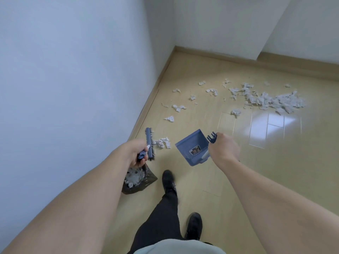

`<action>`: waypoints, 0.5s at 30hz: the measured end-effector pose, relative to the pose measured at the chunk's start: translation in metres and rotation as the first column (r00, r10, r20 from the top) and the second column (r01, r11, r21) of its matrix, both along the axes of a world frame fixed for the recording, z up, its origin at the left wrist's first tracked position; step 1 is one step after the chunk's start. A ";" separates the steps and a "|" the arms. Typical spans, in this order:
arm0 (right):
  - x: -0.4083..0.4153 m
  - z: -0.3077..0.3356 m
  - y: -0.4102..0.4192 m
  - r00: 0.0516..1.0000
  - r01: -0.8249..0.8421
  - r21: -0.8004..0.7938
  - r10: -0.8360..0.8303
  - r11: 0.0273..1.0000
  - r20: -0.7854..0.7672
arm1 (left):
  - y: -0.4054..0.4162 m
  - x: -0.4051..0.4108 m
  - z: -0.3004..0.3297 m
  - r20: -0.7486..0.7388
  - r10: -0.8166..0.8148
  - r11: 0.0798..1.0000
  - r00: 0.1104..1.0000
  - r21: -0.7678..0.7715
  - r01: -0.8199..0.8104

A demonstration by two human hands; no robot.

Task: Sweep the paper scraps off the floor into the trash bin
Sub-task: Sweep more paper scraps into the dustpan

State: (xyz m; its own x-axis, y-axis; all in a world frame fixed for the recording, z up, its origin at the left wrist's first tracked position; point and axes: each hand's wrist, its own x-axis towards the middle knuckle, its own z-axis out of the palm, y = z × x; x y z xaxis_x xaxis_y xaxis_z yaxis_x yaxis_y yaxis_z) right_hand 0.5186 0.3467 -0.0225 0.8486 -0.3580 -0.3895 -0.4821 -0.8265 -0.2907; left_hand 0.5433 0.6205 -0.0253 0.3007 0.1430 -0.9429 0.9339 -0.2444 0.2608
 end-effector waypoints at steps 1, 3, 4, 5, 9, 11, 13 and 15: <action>0.010 -0.003 0.003 1.000 -0.022 -0.019 0.022 1.000 -0.017 | 0.005 0.012 -0.003 -0.004 0.003 1.000 1.000 0.015 -0.002; 0.035 -0.012 0.010 0.998 -0.050 -0.050 0.048 0.997 -0.039 | 0.014 0.040 -0.015 -0.018 0.009 0.999 1.000 0.037 -0.009; 0.045 -0.015 0.013 0.996 -0.067 -0.065 0.063 0.996 -0.056 | 0.015 0.054 -0.022 -0.033 -0.003 0.999 0.999 0.038 0.004; 0.054 -0.018 0.016 0.994 -0.089 -0.079 0.083 0.993 -0.076 | 0.014 0.068 -0.028 -0.059 -0.013 0.999 0.998 0.037 0.015; 0.088 -0.029 0.032 0.966 -0.234 -0.110 0.219 0.966 -0.135 | 0.007 0.106 -0.051 -0.106 -0.028 0.999 0.994 0.013 0.029; 0.102 -0.036 0.039 0.957 -0.259 -0.115 0.239 0.959 -0.162 | 0.002 0.123 -0.057 -0.132 -0.065 0.998 0.989 -0.019 0.063; 0.112 -0.040 0.043 0.955 -0.256 -0.112 0.234 0.960 -0.185 | 0.001 0.136 -0.055 -0.133 -0.054 0.998 0.990 -0.031 0.051; 0.119 -0.045 0.044 0.952 -0.261 -0.106 0.238 0.959 -0.194 | 0.008 0.145 -0.051 -0.147 -0.038 0.999 0.988 -0.019 0.036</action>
